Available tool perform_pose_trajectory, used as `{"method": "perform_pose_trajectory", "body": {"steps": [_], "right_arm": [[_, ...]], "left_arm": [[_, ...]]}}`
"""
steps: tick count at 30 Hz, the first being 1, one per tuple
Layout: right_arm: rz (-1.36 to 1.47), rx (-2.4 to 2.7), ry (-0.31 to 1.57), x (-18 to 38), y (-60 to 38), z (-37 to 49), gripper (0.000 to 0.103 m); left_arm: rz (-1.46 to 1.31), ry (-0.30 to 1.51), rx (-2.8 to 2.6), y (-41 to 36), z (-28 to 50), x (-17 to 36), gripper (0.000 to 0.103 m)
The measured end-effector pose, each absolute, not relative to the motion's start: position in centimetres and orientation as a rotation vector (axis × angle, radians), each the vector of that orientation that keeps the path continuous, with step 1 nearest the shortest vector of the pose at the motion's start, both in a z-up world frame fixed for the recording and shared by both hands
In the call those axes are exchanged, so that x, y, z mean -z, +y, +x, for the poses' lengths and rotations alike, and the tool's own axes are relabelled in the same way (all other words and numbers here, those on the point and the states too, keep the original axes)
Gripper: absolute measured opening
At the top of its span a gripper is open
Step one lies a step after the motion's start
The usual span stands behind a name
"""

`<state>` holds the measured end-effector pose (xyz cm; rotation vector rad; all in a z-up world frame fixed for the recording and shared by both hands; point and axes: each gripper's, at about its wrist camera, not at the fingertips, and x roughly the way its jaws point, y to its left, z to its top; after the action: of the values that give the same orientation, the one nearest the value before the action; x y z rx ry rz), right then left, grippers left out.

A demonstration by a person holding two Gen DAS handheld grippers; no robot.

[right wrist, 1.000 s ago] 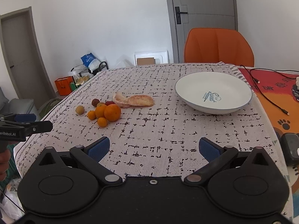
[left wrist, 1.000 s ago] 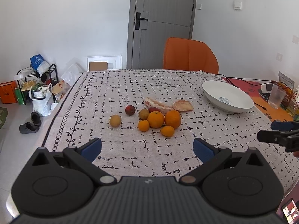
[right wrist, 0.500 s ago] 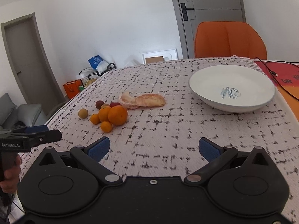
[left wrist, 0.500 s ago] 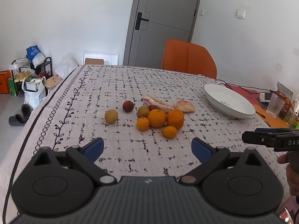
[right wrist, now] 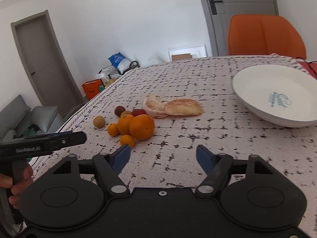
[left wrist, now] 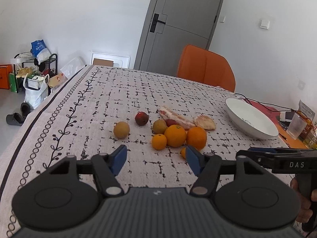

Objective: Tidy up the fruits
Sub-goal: 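Move the right gripper to the large orange and close on it, then carry the orange to the white plate with the right gripper while the left gripper grasps a small mandarin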

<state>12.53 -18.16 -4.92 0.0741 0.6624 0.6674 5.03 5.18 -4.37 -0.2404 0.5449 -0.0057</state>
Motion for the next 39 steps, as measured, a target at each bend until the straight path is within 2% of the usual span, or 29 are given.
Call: {"method": "perform_pose_trajectory", "body": {"steps": [8, 13, 22, 29, 31, 32, 33, 34, 39], "right_arm": [[0.081, -0.730, 0.687, 5.2, -16.2, 14.3, 0.060], [0.079, -0.755, 0.702, 5.3, -15.1, 15.3, 0.058], [0.084, -0.774, 0.717, 5.5, -14.1, 17.1, 0.054], [0.087, -0.801, 0.741, 5.8, -13.4, 18.2, 0.054], [0.081, -0.817, 0.751, 5.9, -13.1, 18.5, 0.053], [0.078, -0.822, 0.756, 6.0, -13.0, 18.6, 0.052], [0.078, -0.827, 0.758, 6.1, -12.9, 18.6, 0.046], [0.079, -0.834, 0.765, 6.2, -12.8, 18.8, 0.041], [0.090, -0.846, 0.769, 6.4, -13.1, 19.0, 0.038]], "left_arm": [[-0.253, 0.571, 0.016, 5.5, 6.9, 5.2, 0.054], [-0.259, 0.593, 0.026, 5.8, 8.1, 5.6, 0.047], [-0.268, 0.617, 0.035, 5.8, 10.0, 6.2, 0.040], [-0.281, 0.634, 0.034, 5.9, 11.1, 6.6, 0.038], [-0.286, 0.640, 0.030, 6.0, 11.3, 6.7, 0.030], [-0.284, 0.642, 0.029, 6.0, 11.4, 6.7, 0.028], [-0.288, 0.643, 0.031, 6.1, 11.4, 6.7, 0.022], [-0.296, 0.645, 0.034, 6.2, 11.5, 6.7, 0.021], [-0.304, 0.640, 0.024, 6.3, 11.4, 6.3, 0.021]]}}
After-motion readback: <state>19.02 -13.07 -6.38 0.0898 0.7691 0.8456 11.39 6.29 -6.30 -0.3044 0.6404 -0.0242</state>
